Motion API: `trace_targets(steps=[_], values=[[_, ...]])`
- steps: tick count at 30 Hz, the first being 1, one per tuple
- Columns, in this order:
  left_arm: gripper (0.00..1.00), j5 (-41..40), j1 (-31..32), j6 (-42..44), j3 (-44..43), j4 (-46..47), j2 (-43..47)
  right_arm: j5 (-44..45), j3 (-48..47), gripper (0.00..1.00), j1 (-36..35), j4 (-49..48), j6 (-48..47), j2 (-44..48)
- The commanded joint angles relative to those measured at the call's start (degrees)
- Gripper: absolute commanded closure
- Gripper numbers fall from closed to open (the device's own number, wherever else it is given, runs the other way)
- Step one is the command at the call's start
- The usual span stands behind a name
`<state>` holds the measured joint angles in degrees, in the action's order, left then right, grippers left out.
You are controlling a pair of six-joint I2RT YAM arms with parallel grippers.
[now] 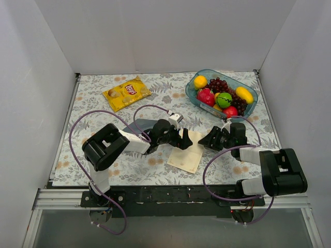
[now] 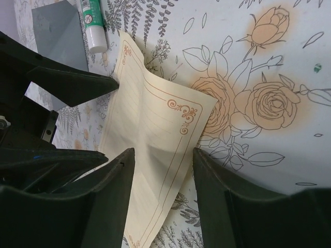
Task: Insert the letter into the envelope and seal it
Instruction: Fold the letter at the center of the board.
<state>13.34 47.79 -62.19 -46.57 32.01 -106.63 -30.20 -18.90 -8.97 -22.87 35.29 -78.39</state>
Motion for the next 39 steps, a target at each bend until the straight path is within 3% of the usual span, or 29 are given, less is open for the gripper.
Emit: trace_targets(steps=[1,11,19,39], values=[[0.13,1.1,0.2,0.1,0.1,-1.3,-0.9,0.3,2.7,0.41,-0.2,4.2,0.8,0.3],[0.15,1.1,0.2,-1.8,0.7,-0.5,-1.5,1.3,3.2,0.29,0.1,6.3,4.4,3.9],[0.15,0.5,0.3,-4.2,4.1,1.1,-0.9,-0.7,5.1,0.29,1.1,3.8,10.1,4.6],[0.16,-4.1,0.3,-6.7,3.9,-0.6,-1.7,1.9,6.4,0.28,2.2,19.4,8.1,15.1]])
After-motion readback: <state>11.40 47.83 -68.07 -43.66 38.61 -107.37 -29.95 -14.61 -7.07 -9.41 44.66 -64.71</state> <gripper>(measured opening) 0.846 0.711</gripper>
